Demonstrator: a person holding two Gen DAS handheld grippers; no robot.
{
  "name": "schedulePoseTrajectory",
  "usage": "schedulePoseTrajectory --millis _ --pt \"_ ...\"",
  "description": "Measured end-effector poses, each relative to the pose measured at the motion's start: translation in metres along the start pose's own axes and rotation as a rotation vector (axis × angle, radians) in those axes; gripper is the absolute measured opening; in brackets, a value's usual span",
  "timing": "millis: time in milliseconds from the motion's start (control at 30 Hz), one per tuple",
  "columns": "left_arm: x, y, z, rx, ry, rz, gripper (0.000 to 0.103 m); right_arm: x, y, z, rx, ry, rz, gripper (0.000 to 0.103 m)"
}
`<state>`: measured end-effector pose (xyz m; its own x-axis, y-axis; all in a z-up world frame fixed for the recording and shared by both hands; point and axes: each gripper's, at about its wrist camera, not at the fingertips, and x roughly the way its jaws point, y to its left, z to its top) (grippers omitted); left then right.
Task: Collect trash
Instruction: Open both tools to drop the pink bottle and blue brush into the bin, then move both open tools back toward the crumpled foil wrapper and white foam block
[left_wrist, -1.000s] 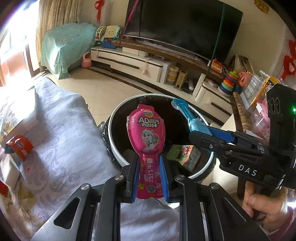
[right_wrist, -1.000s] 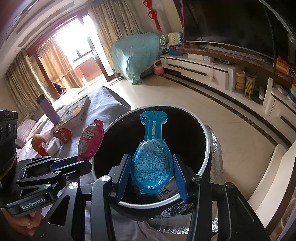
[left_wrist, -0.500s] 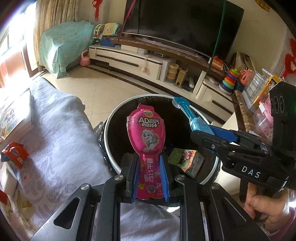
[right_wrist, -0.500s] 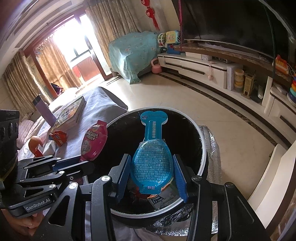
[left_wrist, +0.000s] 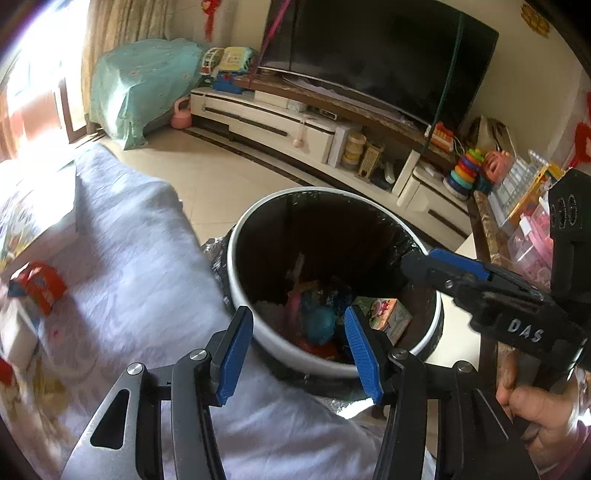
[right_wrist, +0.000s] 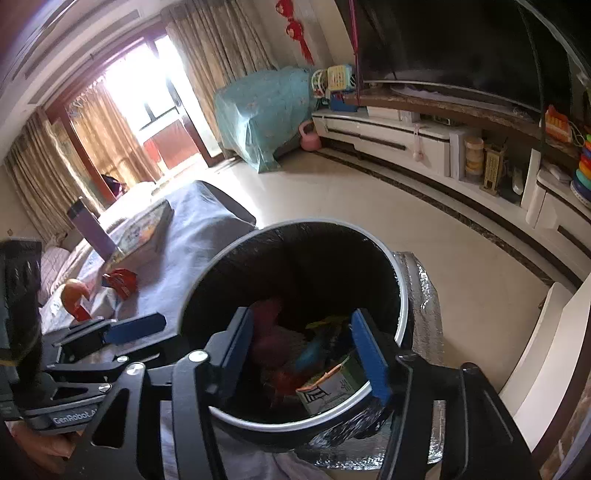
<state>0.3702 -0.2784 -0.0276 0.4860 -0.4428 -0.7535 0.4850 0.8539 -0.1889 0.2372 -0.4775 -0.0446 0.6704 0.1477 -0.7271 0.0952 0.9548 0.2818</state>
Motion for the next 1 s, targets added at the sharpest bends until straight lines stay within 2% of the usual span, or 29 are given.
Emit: schedulePoseTrajectory --millis 100,167,200,400,733,1000 --pt "-0.013 0.009 -0.016 -0.026 -0.019 0.012 0.056 -0.008 0.008 -0.003 0.007 -0.021 0.023 0.074" --pt "-0.024 0.017 -0.032 -0.053 -0.029 0.016 0.056 -0.014 0.014 -0.008 0.013 -0.032 0.05 0.09" --pt "-0.028 0.02 -0.038 -0.061 -0.031 0.017 0.057 -0.016 0.018 -0.011 0.015 -0.037 0.068 0.092" --pt "-0.058 0.043 -0.079 -0.127 -0.04 0.052 0.057 -0.02 0.053 -0.027 -0.017 -0.033 0.127 0.094" --pt "-0.118 0.09 -0.141 -0.259 -0.07 0.128 0.058 -0.003 0.107 -0.055 -0.06 0.038 0.227 0.096" --pt "-0.159 0.115 -0.175 -0.335 -0.094 0.204 0.061 0.007 0.152 -0.076 -0.146 0.053 0.282 0.096"
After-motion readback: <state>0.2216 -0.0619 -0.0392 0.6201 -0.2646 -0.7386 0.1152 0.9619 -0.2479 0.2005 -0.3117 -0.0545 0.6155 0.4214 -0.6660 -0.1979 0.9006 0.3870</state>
